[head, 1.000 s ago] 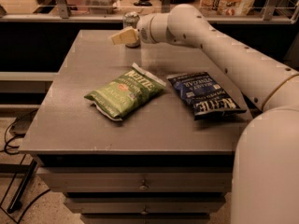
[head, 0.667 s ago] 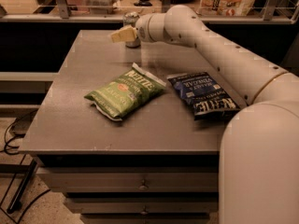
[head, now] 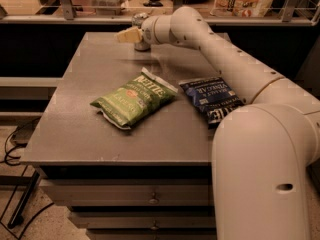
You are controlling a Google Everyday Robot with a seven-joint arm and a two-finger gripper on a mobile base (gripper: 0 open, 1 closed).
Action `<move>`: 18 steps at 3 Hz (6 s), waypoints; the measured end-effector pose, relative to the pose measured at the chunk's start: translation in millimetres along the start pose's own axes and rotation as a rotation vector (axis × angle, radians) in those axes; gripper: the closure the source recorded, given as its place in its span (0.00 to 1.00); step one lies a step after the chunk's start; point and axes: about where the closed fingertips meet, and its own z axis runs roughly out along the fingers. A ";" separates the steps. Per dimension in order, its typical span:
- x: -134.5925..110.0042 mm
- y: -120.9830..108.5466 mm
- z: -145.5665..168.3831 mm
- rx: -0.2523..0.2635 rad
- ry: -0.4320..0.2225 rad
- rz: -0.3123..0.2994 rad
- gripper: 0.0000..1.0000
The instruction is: Knock 7up can over
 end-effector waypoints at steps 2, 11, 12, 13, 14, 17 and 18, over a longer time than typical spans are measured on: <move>-4.3 -2.7 -0.3 -0.007 0.007 -0.049 0.61; -20.9 -19.1 -71.9 -0.008 0.214 -0.268 1.00; -21.3 -17.9 -69.1 -0.001 0.234 -0.299 1.00; -23.1 -14.9 -68.0 0.006 0.256 -0.336 1.00; -34.5 -15.7 -92.0 0.071 0.344 -0.477 1.00; -40.5 -23.5 -137.2 0.161 0.499 -0.652 1.00; -30.7 -17.4 -113.0 0.112 0.508 -0.644 1.00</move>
Offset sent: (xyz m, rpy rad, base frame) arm -0.0017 -0.0167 0.0191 -0.0804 -0.0649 0.0148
